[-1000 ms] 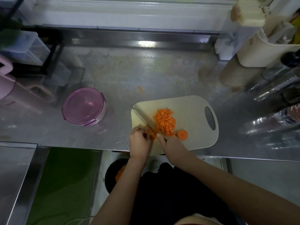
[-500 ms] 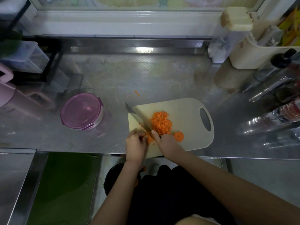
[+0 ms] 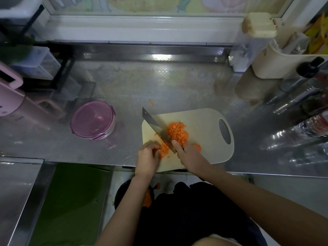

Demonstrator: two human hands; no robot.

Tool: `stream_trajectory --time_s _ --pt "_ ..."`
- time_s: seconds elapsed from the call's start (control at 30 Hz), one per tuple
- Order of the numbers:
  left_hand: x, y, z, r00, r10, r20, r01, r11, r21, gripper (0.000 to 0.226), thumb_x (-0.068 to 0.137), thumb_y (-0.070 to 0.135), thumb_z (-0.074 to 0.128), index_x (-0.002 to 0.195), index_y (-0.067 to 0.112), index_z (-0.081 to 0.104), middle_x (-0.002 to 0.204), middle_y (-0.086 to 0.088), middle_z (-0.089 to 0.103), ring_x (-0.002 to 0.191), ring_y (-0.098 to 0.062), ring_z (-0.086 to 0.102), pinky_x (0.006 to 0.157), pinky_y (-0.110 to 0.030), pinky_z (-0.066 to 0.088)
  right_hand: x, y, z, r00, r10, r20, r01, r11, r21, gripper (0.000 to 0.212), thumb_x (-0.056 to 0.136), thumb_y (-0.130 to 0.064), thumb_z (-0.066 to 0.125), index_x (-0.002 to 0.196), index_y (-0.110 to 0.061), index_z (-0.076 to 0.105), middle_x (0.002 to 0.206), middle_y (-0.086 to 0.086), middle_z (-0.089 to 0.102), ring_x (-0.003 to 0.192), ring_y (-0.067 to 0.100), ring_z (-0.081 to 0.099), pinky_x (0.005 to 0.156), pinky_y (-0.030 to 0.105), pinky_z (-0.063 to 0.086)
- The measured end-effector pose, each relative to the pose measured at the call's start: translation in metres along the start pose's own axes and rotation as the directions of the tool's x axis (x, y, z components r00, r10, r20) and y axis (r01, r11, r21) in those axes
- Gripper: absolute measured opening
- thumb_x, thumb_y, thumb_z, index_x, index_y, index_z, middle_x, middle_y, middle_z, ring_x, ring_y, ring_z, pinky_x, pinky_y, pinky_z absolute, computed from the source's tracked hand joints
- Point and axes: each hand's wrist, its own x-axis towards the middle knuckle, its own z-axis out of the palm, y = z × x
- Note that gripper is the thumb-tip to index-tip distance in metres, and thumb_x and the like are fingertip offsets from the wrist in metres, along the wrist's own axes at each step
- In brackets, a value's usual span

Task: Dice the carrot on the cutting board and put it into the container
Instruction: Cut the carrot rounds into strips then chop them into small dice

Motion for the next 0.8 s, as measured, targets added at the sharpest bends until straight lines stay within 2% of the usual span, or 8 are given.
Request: stream_trajectory --time_s 0.17,0.27,0.37,0.47,0.53,0.63,0.73,0.8 --pt "-0.002 0.004 0.002 1.0 0.02 -0.016 -0.019 0.998 0.055 0.011 0.084 0.004 0.062 0.09 0.007 0.07 0.095 -0.008 0.065 0.092 -0.023 0.059 0.084 -0.022 0.039 -0.008 0.002 0.001 0.999 -0.007 0.047 0.009 0.999 -0.043 0.056 0.097 -0.05 0.032 0.053 -0.016 0.038 0.056 0.007 0.044 0.056 0.022 0.047 0.066 0.033 0.04" --pt "-0.004 0.005 0.003 0.999 -0.006 -0.051 0.009 0.999 0.049 0.011 0.082 0.003 0.063 0.089 0.005 0.071 0.094 -0.011 0.067 0.09 -0.026 0.06 0.083 -0.021 0.038 -0.009 0.004 0.004 0.998 -0.028 0.057 0.032 0.997 -0.072 0.061 0.098 -0.049 0.03 0.057 -0.008 0.047 0.061 0.012 0.052 0.063 0.026 0.054 0.07 0.035 0.044" --pt "-0.004 0.006 0.004 0.996 -0.068 -0.065 0.07 0.997 0.038 0.012 0.082 0.006 0.064 0.091 0.005 0.073 0.095 -0.012 0.068 0.09 -0.028 0.061 0.083 -0.025 0.04 -0.01 0.007 0.005 0.998 -0.028 0.049 0.031 0.997 -0.07 0.062 0.098 -0.048 0.032 0.072 0.002 0.059 0.07 0.019 0.059 0.071 0.028 0.059 0.07 0.033 0.043" --pt "-0.004 0.007 0.006 0.993 -0.095 -0.069 0.097 0.995 0.028 0.012 0.082 0.008 0.065 0.09 0.006 0.073 0.094 -0.012 0.068 0.089 -0.028 0.062 0.082 -0.027 0.041 -0.012 0.006 0.005 0.997 -0.039 0.063 0.043 0.997 -0.062 0.06 0.098 -0.046 0.032 0.077 0.002 0.06 0.076 0.02 0.062 0.079 0.031 0.061 0.073 0.034 0.044" --pt "-0.004 0.008 0.006 0.992 -0.103 -0.073 0.104 0.995 0.011 0.012 0.082 0.006 0.064 0.09 0.004 0.073 0.093 -0.013 0.067 0.087 -0.028 0.061 0.081 -0.025 0.041 -0.011 0.006 0.005 0.996 -0.026 0.088 0.033 0.996 -0.082 0.061 0.098 -0.047 0.03 0.093 0.004 0.063 0.089 0.023 0.065 0.088 0.033 0.062 0.076 0.034 0.044" --pt "-0.004 0.008 0.008 0.991 -0.115 -0.069 0.115 0.993 -0.001 0.012 0.083 0.003 0.062 0.09 0.002 0.072 0.093 -0.015 0.066 0.087 -0.029 0.061 0.082 -0.026 0.041 -0.013 0.002 0.005 0.995 -0.005 0.103 0.015 0.995 -0.096 0.059 0.098 -0.048 0.029 0.116 0.0 0.057 0.111 0.019 0.063 0.105 0.033 0.059 0.077 0.029 0.038" --pt "-0.004 0.007 0.011 0.987 -0.142 -0.075 0.142 0.99 -0.004 0.011 0.082 0.003 0.062 0.088 0.0 0.071 0.092 -0.017 0.064 0.086 -0.031 0.06 0.078 -0.025 0.039 -0.017 -0.004 0.006 0.994 -0.001 0.105 0.013 0.993 -0.117 0.056 0.099 -0.047 0.028 0.122 -0.003 0.054 0.118 0.02 0.061 0.109 0.034 0.057 0.084 0.035 0.041" --pt "-0.004 0.006 0.012 0.984 -0.158 -0.077 0.159 0.987 0.007 0.012 0.082 0.004 0.061 0.086 0.0 0.071 0.09 -0.017 0.064 0.084 -0.031 0.06 0.076 -0.023 0.038 -0.015 -0.005 0.011 0.994 0.046 0.098 -0.039 0.996 -0.078 0.052 0.1 -0.044 0.029 0.129 -0.006 0.05 0.121 0.019 0.059 0.11 0.033 0.057 0.083 0.034 0.04"
